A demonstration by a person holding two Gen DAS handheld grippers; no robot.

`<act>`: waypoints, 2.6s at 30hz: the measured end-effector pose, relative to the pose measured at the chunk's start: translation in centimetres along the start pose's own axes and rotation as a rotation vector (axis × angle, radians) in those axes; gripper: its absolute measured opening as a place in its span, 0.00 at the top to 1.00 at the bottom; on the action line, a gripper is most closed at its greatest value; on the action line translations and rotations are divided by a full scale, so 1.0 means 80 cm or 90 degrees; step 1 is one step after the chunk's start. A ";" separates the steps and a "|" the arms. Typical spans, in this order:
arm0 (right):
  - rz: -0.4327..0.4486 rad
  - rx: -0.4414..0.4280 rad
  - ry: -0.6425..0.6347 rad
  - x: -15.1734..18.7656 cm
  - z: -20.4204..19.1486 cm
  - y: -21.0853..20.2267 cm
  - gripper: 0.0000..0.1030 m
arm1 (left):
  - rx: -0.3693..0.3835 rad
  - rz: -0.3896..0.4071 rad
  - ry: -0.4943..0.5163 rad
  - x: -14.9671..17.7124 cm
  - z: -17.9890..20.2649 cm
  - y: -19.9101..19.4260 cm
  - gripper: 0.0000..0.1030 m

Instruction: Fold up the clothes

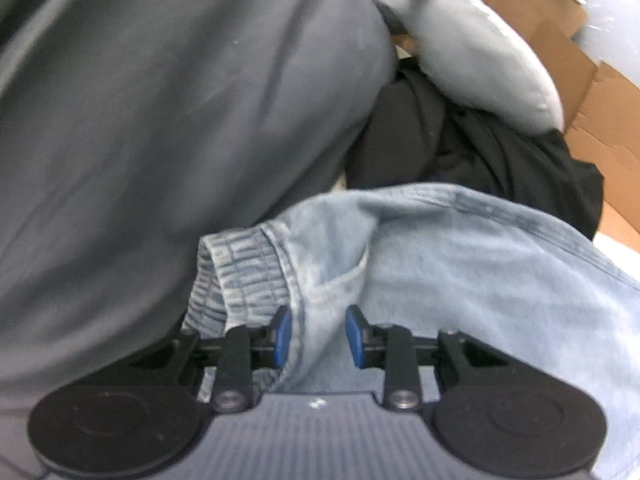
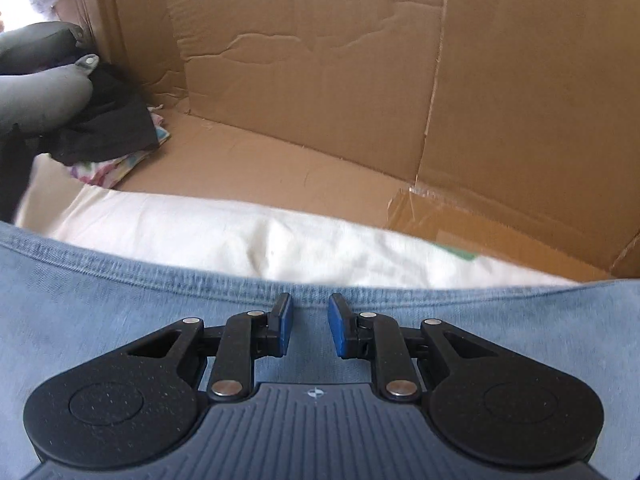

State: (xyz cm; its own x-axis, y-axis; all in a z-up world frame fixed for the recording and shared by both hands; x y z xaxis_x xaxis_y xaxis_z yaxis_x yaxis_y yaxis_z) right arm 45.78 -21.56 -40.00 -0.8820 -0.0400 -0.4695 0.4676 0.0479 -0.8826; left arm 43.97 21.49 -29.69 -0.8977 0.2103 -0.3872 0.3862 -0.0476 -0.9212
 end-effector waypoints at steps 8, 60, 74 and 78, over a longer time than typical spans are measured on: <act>0.010 0.009 0.006 -0.016 -0.012 -0.023 0.75 | -0.010 -0.024 -0.027 -0.029 -0.015 0.057 0.68; -0.058 -0.178 0.001 0.011 -0.002 -0.416 0.52 | 0.097 -0.026 -0.074 0.152 -0.042 -0.324 0.53; -0.006 -0.184 0.028 0.070 0.057 -0.622 0.47 | 0.102 -0.013 -0.048 0.170 -0.014 -0.462 0.43; 0.022 -0.190 0.059 0.084 0.080 -0.660 0.47 | 0.087 0.001 -0.043 0.167 -0.014 -0.500 0.35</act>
State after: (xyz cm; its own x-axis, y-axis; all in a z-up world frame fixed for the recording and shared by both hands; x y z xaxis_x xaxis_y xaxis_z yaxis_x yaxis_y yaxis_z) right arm 15.54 -30.70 3.34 -0.8742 0.0569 -0.4823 0.4714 0.3385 -0.8144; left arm 16.82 27.27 2.00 -0.9111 0.1439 -0.3862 0.3593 -0.1818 -0.9153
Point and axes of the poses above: each gripper's, at about its wrist camera, not at the fingertips, and y roughly the way its jaws point, z to its right, x to its underside, the point moved 3 cm from there along y, roughly the way its jaws point, and after that the axes turned 10 degrees about -z, right-handed, at the moved point
